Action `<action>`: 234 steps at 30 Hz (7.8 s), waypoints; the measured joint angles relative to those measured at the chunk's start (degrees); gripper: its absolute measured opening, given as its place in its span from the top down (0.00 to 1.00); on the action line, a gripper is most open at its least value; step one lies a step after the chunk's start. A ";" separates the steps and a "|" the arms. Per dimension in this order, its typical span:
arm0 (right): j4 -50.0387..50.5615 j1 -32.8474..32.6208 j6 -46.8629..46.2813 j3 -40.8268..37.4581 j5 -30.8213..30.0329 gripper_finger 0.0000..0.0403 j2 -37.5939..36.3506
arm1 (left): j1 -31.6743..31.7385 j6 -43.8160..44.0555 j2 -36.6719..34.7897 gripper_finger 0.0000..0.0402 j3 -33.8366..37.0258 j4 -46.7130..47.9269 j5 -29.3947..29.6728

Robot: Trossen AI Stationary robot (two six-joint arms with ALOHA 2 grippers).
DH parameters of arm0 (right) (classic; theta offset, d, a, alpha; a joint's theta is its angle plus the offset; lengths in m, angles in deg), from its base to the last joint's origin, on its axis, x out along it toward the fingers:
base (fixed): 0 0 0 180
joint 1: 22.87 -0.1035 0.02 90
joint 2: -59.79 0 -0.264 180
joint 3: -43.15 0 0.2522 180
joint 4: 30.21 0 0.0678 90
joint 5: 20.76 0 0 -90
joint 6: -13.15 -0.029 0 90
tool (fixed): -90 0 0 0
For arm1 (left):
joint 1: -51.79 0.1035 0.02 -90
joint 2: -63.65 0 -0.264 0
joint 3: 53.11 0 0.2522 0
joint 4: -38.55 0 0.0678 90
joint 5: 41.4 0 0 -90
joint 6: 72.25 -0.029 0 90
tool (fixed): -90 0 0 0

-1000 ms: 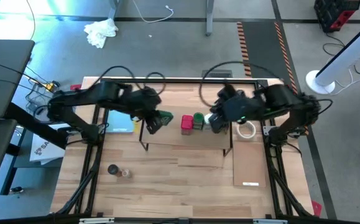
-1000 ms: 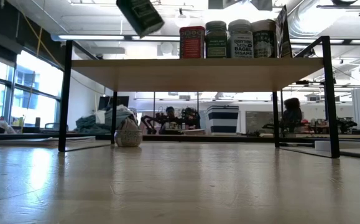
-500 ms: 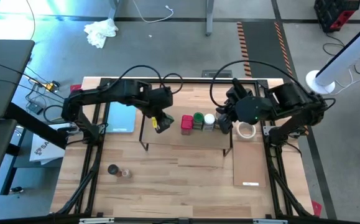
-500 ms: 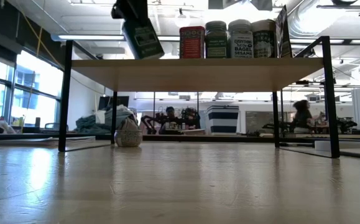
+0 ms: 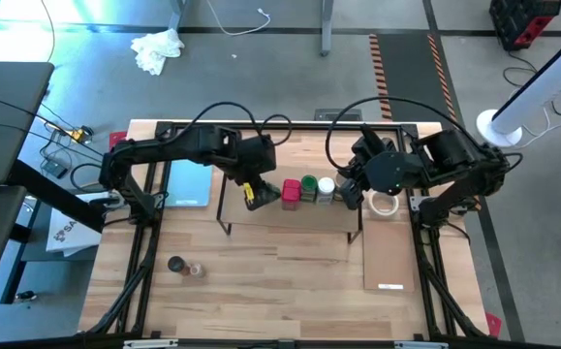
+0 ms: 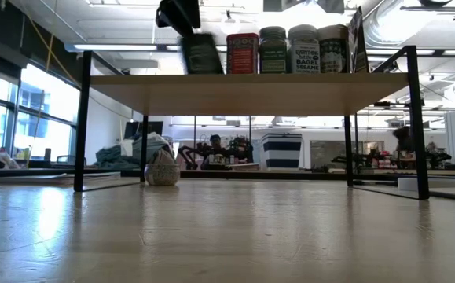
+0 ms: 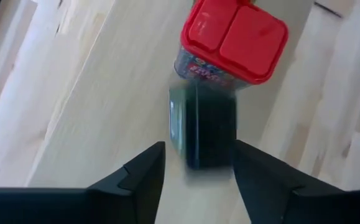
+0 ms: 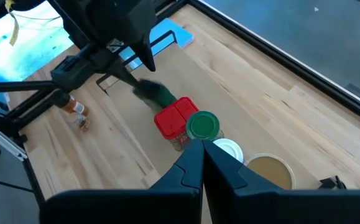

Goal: Shelf spices
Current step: Put the black seasoning can on the shelf, then put the black seasoning bottle on the shelf

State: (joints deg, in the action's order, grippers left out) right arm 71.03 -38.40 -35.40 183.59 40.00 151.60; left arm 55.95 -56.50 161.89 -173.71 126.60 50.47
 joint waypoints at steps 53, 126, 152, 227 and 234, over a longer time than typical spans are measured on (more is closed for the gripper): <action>0.01 0.11 -2.43 0.00 -2.22 1.00 0.02 | 0.78 3.15 -3.45 1.00 15.94 -12.23 -2.87; 2.54 -4.99 6.40 0.02 -22.78 1.00 -1.50 | -9.01 25.33 -21.68 1.00 15.86 -29.64 17.28; 2.33 12.62 16.16 -0.02 -18.22 1.00 -6.40 | -8.63 -9.44 -34.47 1.00 15.90 -28.18 22.66; -59.73 -12.81 5.99 -42.84 2.09 1.00 -13.96 | -43.54 51.11 -33.51 0.97 38.65 -20.47 6.02; -59.12 -11.06 5.09 -42.80 2.41 1.00 -13.79 | -46.40 47.06 -23.82 0.75 38.68 -16.29 -6.85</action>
State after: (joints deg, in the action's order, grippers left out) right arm 11.92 -49.46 -30.31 140.79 42.41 137.81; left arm 9.55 -9.44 138.07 -135.03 110.31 43.62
